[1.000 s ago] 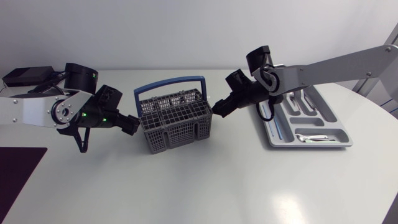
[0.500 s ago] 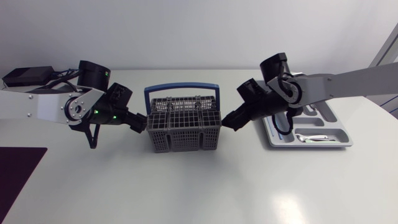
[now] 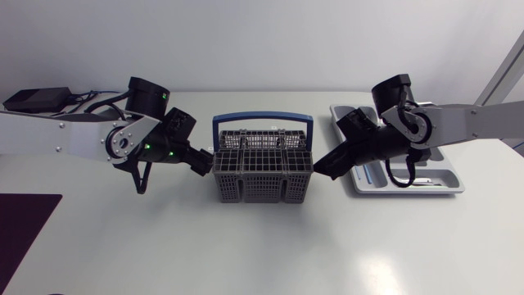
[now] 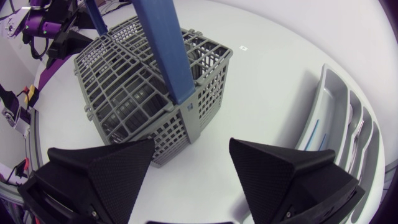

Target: Unload the cutlery basket into the drawer organizer.

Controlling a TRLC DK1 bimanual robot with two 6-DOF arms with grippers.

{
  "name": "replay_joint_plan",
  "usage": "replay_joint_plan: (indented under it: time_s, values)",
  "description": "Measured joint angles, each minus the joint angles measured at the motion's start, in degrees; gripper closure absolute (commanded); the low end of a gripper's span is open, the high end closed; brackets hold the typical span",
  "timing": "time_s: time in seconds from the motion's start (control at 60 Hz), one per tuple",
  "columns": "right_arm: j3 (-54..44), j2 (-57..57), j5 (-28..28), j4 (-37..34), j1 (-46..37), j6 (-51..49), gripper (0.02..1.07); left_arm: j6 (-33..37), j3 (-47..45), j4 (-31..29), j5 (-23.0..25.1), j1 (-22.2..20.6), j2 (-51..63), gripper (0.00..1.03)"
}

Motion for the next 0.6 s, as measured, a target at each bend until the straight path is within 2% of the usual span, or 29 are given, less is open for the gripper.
replay_joint_plan:
  time_s: [0.3,0.6]
  values:
    - [0.15,0.39,-0.04,0.04,2.34,0.15,0.20,0.02,-0.02,-0.02,0.02,1.86,-1.05,0.05]
    - [1.90,3.02,-0.04,0.28,2.12,0.24,0.20,0.02,-0.09,-0.02,0.02,1.84,-2.05,0.05]
